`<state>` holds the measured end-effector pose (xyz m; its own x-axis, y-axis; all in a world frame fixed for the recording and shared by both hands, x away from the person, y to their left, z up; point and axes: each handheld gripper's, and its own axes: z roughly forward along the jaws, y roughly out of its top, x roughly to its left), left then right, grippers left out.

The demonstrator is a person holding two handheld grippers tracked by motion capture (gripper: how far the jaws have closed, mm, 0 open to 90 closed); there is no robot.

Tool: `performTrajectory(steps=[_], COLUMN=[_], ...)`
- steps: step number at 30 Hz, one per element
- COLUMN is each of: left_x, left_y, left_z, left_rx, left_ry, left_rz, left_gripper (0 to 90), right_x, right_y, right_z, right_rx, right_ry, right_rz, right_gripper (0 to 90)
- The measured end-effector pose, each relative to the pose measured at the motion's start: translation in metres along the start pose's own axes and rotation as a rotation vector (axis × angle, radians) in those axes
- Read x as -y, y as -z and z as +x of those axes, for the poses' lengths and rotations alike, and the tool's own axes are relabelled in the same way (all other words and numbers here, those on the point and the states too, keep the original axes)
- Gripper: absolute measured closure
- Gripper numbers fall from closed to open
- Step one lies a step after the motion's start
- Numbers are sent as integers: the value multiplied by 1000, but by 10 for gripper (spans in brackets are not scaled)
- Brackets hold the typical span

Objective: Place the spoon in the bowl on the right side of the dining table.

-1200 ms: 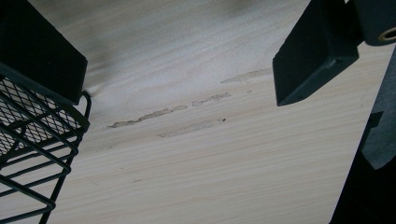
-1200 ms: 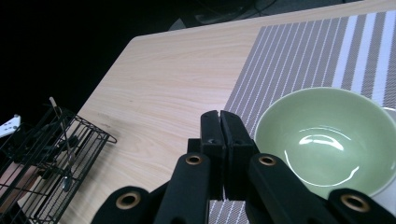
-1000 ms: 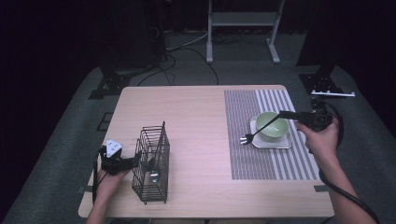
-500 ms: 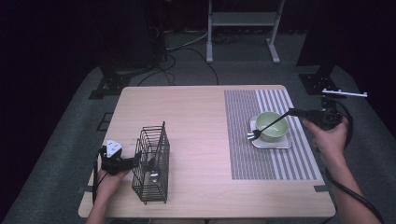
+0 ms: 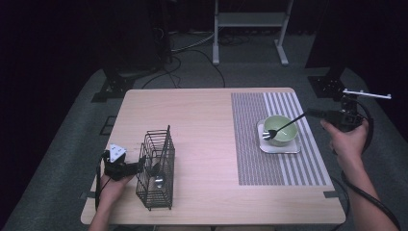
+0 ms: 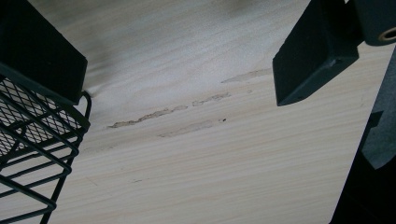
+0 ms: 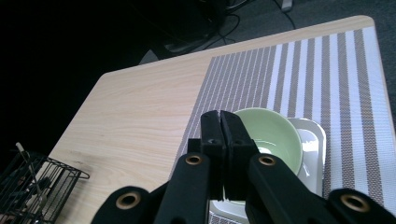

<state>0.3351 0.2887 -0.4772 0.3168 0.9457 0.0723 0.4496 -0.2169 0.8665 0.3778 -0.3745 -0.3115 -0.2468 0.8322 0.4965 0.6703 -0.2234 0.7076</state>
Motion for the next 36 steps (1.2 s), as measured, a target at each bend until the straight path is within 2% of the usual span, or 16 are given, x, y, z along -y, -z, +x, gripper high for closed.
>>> performTrajectory(steps=[36], left_x=[0], left_y=[0], left_z=[0], left_rx=[2], left_ry=[-4], left_rz=[0], left_gripper=[22], right_x=[-4], right_y=[12], right_z=[-26], right_rx=[91], right_ry=[-52], right_rz=[-43], right_gripper=[886])
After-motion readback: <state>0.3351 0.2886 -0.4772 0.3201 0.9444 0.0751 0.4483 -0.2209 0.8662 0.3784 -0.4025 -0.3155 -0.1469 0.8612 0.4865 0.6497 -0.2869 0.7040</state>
